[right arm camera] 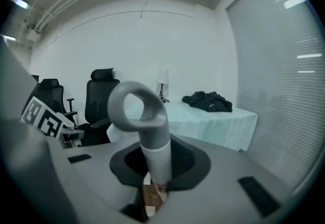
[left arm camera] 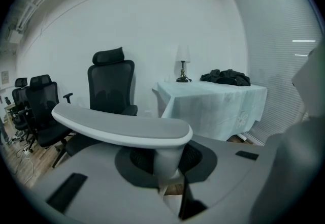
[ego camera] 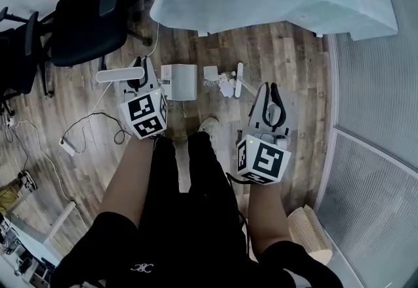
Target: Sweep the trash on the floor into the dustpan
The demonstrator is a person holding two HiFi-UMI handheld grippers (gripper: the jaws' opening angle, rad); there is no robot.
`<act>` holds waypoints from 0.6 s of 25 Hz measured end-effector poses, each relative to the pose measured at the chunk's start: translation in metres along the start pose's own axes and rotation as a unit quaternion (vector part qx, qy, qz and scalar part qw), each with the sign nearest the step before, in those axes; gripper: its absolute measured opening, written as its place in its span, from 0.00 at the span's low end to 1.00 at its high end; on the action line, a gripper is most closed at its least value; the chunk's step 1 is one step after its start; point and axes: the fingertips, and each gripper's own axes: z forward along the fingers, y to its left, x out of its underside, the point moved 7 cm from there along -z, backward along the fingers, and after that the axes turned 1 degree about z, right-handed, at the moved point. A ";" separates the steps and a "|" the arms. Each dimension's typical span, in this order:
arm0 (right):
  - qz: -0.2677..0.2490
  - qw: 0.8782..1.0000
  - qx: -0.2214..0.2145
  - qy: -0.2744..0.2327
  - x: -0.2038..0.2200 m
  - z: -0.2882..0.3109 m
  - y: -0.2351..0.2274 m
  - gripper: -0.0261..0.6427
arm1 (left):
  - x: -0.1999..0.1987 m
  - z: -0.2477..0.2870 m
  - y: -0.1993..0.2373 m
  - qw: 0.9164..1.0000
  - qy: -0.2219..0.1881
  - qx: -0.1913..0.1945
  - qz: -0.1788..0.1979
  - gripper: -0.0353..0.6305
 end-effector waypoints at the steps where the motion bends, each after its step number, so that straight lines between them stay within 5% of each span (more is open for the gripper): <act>1: 0.004 1.000 -0.009 -0.002 -0.002 -0.001 0.011 0.13 | 0.000 -0.001 0.001 1.000 0.000 0.002 0.000 0.14; 15: 0.053 0.990 -0.124 -0.030 -0.042 -0.018 0.089 0.13 | 0.009 -0.010 0.016 1.000 -0.005 0.017 0.001 0.14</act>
